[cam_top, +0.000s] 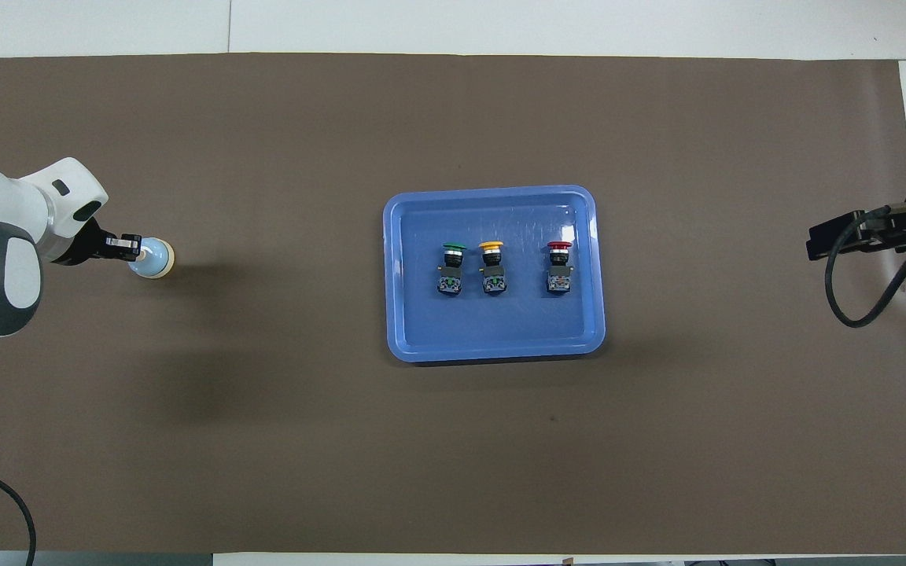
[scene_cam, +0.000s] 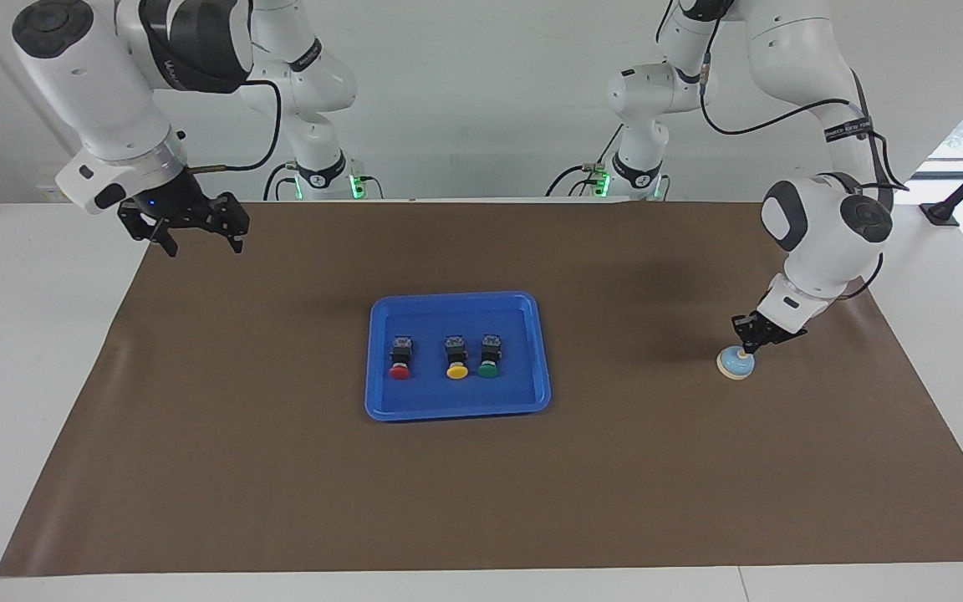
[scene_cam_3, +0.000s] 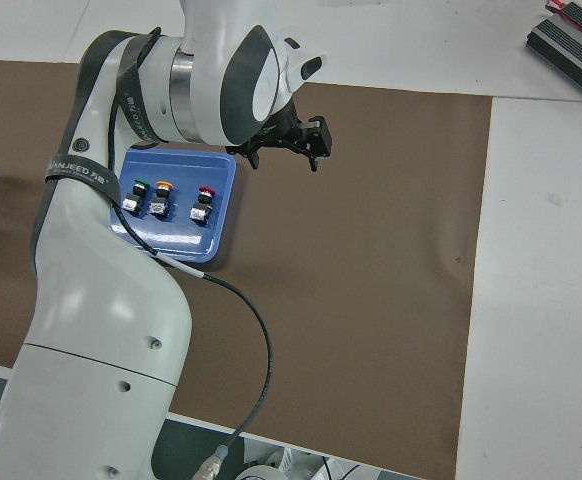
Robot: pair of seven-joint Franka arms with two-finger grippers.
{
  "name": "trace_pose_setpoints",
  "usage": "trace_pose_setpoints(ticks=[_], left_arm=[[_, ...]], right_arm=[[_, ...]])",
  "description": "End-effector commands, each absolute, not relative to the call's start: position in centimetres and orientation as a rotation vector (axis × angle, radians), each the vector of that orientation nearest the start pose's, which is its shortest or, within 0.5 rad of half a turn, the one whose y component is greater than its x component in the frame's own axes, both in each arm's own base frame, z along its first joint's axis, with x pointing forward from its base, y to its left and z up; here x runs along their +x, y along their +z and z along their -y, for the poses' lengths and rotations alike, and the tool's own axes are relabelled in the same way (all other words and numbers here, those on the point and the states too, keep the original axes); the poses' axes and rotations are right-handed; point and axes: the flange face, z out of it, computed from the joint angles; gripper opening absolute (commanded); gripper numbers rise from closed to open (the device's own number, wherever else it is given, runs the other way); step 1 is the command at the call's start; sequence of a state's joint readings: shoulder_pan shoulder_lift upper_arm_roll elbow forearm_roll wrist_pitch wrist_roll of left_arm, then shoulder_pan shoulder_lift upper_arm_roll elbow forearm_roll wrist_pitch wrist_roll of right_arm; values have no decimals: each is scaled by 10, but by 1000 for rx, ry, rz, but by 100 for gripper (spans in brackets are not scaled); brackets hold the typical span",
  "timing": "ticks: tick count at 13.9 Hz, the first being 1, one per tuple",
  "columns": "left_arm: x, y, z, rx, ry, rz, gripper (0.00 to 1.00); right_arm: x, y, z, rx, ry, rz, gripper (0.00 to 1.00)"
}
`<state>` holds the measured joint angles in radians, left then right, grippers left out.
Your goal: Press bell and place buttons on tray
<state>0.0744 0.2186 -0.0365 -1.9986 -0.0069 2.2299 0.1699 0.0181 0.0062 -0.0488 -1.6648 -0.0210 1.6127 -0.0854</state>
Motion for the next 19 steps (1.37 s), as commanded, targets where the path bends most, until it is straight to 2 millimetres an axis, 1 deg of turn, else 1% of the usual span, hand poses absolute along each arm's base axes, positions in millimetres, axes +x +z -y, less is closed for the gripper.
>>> trace_pose_setpoints(ticks=[1, 3, 5, 7, 8, 10, 11, 12, 14, 15, 16, 17, 18, 19], left_arm=[[591, 338, -25, -3137, -62, -222, 0], [588, 330, -26, -3138, -55, -220, 0], [588, 329, -27, -3138, -52, -220, 0], [590, 334, -25, -3139, -35, -225, 0], [592, 342, -23, -3140, -19, -228, 0], [597, 369, -25, -3143, 22, -221, 0], [596, 387, -25, -3141, 21, -220, 0], [594, 401, -24, -3140, 21, -222, 0], [587, 445, -16, -3136, 19, -235, 0], [581, 469, -8, -3133, 17, -257, 0], [575, 488, -4, -3130, 3, -266, 0], [568, 511, 5, -3126, -7, -285, 0], [562, 530, 12, -3124, -2, -301, 0], [553, 553, 15, -3126, 5, -289, 0]], right_arm=[[552, 583, 23, -3158, 104, 99, 100], [552, 583, 22, -3158, 104, 99, 100], [552, 583, 22, -3158, 104, 102, 100], [552, 583, 22, -3158, 104, 102, 100], [552, 583, 23, -3158, 104, 97, 100], [552, 583, 22, -3158, 104, 102, 100], [552, 583, 23, -3158, 104, 97, 100], [552, 583, 22, -3158, 104, 102, 100], [552, 582, 22, -3158, 107, 102, 100], [552, 583, 23, -3158, 104, 97, 100], [552, 583, 22, -3158, 104, 102, 100], [552, 583, 22, -3158, 104, 99, 100], [552, 583, 22, -3158, 104, 99, 100], [552, 583, 22, -3158, 104, 102, 100]])
